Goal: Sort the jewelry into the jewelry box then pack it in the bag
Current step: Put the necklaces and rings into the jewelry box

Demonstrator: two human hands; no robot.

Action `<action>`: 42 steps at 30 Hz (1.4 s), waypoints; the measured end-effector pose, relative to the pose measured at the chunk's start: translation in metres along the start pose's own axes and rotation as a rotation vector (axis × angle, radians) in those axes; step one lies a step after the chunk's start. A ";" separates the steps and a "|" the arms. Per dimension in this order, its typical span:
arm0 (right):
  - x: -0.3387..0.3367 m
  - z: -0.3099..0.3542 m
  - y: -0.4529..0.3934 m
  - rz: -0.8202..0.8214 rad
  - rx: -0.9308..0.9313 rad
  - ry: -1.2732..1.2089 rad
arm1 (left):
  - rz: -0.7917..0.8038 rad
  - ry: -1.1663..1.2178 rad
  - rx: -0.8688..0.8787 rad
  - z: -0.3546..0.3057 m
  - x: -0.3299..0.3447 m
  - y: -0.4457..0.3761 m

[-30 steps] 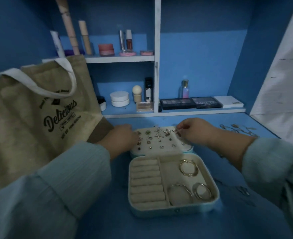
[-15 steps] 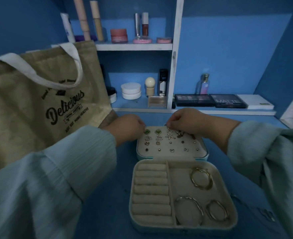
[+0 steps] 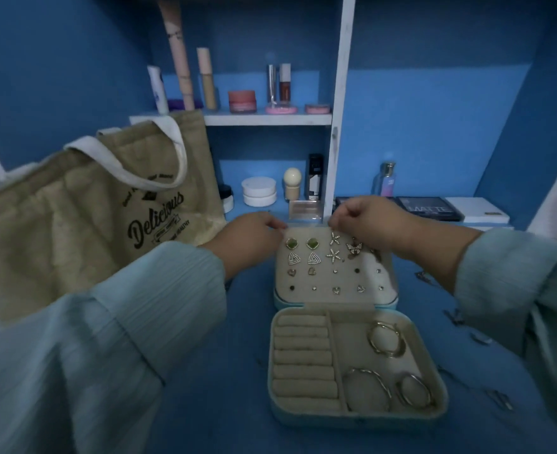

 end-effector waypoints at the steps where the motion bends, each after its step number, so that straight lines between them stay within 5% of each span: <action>1: -0.006 0.003 0.006 -0.023 -0.008 -0.010 | -0.007 0.006 0.030 -0.005 -0.004 0.004; 13: -0.045 0.015 0.096 -0.080 -0.057 0.014 | -0.050 0.086 0.265 -0.037 -0.025 0.095; 24: -0.001 0.009 0.165 -0.118 -0.258 0.293 | 0.216 -0.419 0.509 -0.018 0.005 0.157; 38: -0.002 -0.001 0.170 -0.253 -0.253 0.184 | 0.140 -0.259 0.490 -0.018 0.006 0.149; 42: -0.014 -0.010 0.163 -0.233 -0.214 0.218 | 0.221 -0.280 0.472 -0.042 0.017 0.131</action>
Point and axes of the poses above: each hand's wrist, its own y-axis away from the middle knuckle, its own x-axis out of the palm, z = x × y, the point moved 7 cm from there along -y, towards the middle knuckle, and after that the axes turned 15 degrees about y, right-handed, at the moved point
